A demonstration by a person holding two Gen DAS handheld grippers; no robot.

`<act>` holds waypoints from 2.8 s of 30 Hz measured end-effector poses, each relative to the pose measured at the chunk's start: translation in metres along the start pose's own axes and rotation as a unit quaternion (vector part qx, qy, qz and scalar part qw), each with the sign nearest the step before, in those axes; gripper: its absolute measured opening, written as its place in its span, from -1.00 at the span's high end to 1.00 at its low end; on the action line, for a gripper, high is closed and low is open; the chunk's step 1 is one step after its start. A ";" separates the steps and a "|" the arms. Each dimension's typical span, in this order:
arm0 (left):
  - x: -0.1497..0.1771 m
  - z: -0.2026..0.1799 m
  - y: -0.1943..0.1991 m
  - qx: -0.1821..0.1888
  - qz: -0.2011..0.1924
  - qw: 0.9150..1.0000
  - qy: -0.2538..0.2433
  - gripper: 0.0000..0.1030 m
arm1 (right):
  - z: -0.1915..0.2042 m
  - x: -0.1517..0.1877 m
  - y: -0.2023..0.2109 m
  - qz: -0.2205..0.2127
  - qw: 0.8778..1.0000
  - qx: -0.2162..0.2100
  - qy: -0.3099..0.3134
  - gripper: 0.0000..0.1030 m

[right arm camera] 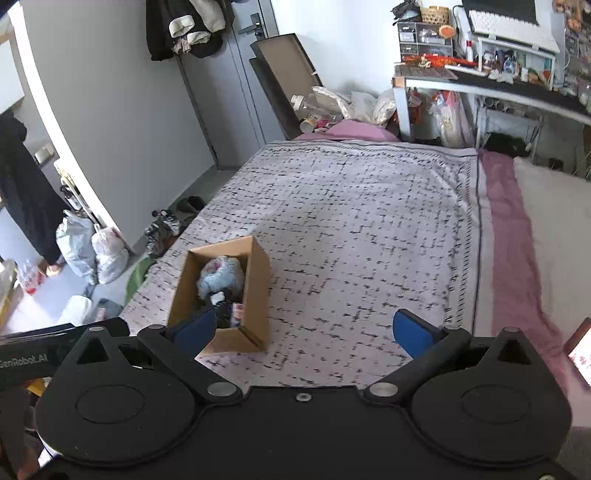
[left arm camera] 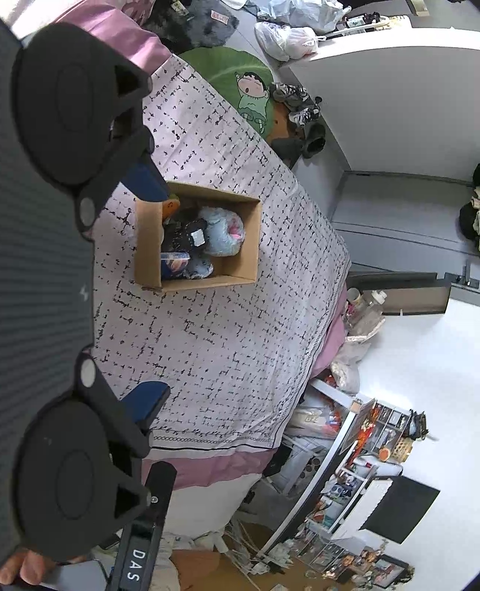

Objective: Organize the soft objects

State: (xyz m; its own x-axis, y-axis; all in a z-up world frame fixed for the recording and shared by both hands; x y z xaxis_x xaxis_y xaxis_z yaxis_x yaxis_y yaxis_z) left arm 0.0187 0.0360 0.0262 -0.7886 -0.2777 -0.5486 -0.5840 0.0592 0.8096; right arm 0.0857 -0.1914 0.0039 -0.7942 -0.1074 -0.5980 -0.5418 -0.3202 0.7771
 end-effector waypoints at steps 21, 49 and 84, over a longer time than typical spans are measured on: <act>0.005 -0.008 0.009 -0.003 -0.009 1.000 -0.010 -0.99 | -0.007 0.008 0.015 -0.019 1.000 0.011 0.005 -1.00; 0.006 -0.007 0.012 -0.001 -0.009 1.000 -0.014 -0.99 | -0.005 0.009 0.016 -0.015 1.000 0.014 0.007 -1.00; -0.001 -0.004 -0.007 -0.005 0.001 1.000 -0.023 -0.99 | -0.008 0.009 0.003 -0.001 1.000 0.029 0.007 -1.00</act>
State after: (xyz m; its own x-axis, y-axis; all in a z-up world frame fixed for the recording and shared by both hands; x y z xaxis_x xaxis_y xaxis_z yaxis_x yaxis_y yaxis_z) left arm 0.0242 0.0317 0.0219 -0.7984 -0.2326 -0.5554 -0.5801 0.0502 0.8130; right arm 0.0788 -0.2004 -0.0007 -0.7899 -0.1196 -0.6014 -0.5586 -0.2644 0.7862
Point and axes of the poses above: each gripper's, at about its wrist camera, not at the fingertips, and y roughly against the way its jaws point, z to its left, x to its underside, the point moved 1 cm from there along -y, roughly the way its jaws point, and after that the axes turned 10 degrees about z, right-handed, at the moved point
